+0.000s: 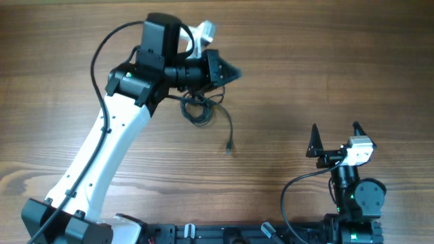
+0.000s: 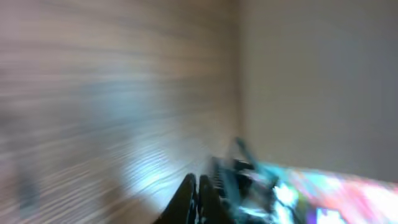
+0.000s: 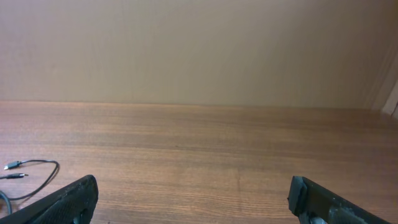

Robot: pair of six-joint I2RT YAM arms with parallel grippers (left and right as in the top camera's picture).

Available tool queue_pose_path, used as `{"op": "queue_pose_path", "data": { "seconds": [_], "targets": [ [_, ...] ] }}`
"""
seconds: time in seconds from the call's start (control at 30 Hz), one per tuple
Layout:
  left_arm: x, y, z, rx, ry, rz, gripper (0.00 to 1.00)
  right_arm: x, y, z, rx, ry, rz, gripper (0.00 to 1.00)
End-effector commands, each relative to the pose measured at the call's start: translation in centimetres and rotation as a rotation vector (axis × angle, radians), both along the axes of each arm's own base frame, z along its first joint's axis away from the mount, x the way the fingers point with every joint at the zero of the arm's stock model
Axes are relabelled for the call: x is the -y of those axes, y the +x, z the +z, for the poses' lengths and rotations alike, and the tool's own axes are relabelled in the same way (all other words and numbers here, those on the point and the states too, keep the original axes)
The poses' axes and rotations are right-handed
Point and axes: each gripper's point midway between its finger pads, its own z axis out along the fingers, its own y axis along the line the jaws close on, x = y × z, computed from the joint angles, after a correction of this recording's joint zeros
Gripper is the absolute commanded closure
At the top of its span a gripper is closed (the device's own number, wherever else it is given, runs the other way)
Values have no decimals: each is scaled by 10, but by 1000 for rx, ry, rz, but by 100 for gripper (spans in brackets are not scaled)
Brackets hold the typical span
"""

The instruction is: Untangle cables

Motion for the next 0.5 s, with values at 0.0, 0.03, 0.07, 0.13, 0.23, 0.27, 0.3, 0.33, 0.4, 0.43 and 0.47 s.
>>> {"op": "queue_pose_path", "data": {
  "seconds": [0.0, 0.03, 0.07, 0.13, 0.23, 0.27, 0.3, 0.33, 0.4, 0.43, 0.47],
  "targets": [
    [-65, 25, -49, 20, 418, 314, 96, 3, 0, 1, 5, 13, -14, 0],
    [-72, 23, -55, 8, 470, 335, 96, 3, 0, 1, 5, 13, -14, 0],
    [-73, 19, -59, -5, 494, 333, 95, 3, 0, 1, 5, 14, -14, 0],
    [-70, 15, -61, -16, 497, 317, 92, 3, 0, 1, 5, 13, -14, 0],
    [-54, 8, -58, -33, 438, 260, 96, 3, 0, 1, 5, 13, -14, 0],
    [-43, 3, -54, -44, 382, 215, 96, 3, 0, 1, 5, 13, -14, 0],
    [-34, 0, -50, -47, 337, 177, 96, 3, 0, 1, 5, 13, -14, 0],
    [-17, -6, -40, -53, 242, 104, 96, 3, 0, 1, 5, 13, -14, 0],
    [11, -17, -14, -50, 49, -33, 96, 3, 0, 1, 5, 14, -14, 0],
    [23, -22, 4, -34, -56, -112, 96, 3, 0, 1, 5, 13, -14, 0],
    [30, -27, 19, -14, -134, -172, 96, 3, 0, 1, 5, 13, -14, 0]
  ]
}}
